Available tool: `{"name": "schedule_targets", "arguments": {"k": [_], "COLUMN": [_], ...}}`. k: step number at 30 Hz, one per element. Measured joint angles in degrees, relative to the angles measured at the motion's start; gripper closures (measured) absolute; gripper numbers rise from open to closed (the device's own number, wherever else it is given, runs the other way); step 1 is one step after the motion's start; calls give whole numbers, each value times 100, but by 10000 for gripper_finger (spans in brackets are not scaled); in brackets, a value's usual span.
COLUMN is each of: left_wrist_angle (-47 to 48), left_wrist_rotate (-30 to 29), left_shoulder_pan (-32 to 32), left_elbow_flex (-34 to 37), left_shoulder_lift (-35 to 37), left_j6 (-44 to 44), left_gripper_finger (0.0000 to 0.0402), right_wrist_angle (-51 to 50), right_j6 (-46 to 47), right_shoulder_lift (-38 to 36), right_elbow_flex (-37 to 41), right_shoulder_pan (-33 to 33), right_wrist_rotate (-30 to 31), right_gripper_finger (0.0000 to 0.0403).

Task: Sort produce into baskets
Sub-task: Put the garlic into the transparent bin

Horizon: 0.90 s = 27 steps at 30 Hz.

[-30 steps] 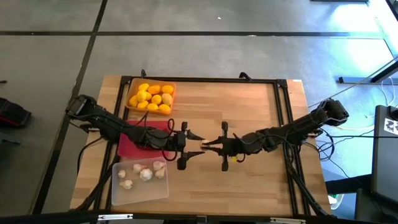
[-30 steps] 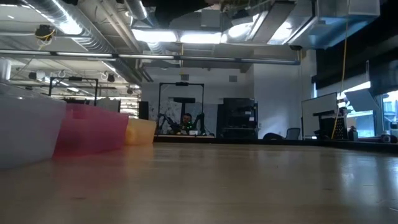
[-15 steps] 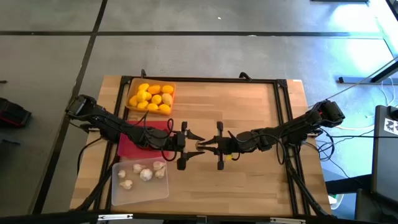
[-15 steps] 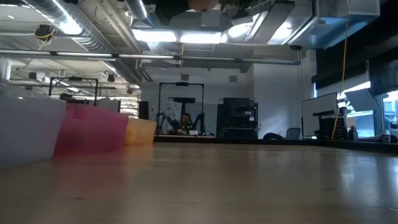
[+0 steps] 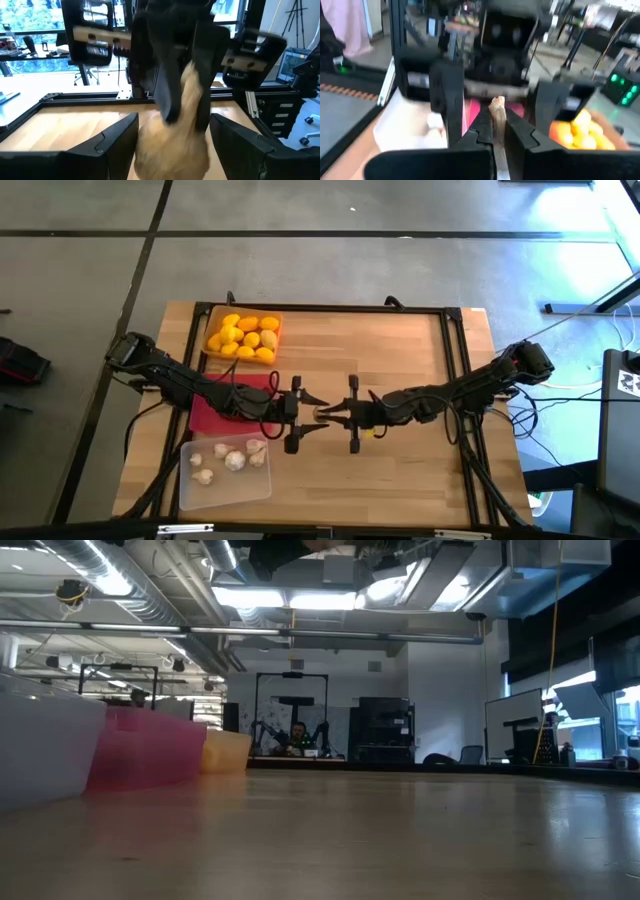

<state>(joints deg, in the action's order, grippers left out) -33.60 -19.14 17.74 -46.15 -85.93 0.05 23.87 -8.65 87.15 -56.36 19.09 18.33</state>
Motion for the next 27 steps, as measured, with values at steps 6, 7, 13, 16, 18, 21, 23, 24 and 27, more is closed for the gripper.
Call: {"name": "schedule_targets", "arguments": {"k": [6, 7, 13, 16, 18, 21, 23, 24, 27], "left_wrist_angle": [68, 67, 43, 26, 26, 23, 16, 10, 10], "left_wrist_rotate": [8, 11, 12, 9, 10, 9, 9, 5, 9], "left_shoulder_pan": [0, 0, 0, 0, 0, 0, 0, 0, 2], "left_elbow_flex": [-4, -4, -4, -4, -4, -4, -4, -4, -2], "left_shoulder_lift": [-2, -2, -2, -2, -2, -2, -2, -2, -2], "left_j6": [-118, -117, -91, -76, -76, -76, -75, -76, -67], "left_gripper_finger": [160, 160, 170, 199, 224, 249, 252, 252, 242], "right_wrist_angle": [360, 329, 263, 270, 269, 269, 287, 296, 300], "right_j6": [-103, -100, -89, -89, -79, -61, -61, -61, -69], "right_shoulder_lift": [-4, -4, -4, -4, -4, -4, -4, -4, -4], "right_elbow_flex": [-2, -2, -2, -2, -2, -2, -2, -3, -4], "right_shoulder_pan": [-2, -2, -2, 0, 0, 0, 0, 0, 0], "right_wrist_rotate": [-109, -128, -144, -151, -149, -151, -151, -149, -132], "right_gripper_finger": [388, 388, 388, 388, 388, 379, 361, 349, 306]}}
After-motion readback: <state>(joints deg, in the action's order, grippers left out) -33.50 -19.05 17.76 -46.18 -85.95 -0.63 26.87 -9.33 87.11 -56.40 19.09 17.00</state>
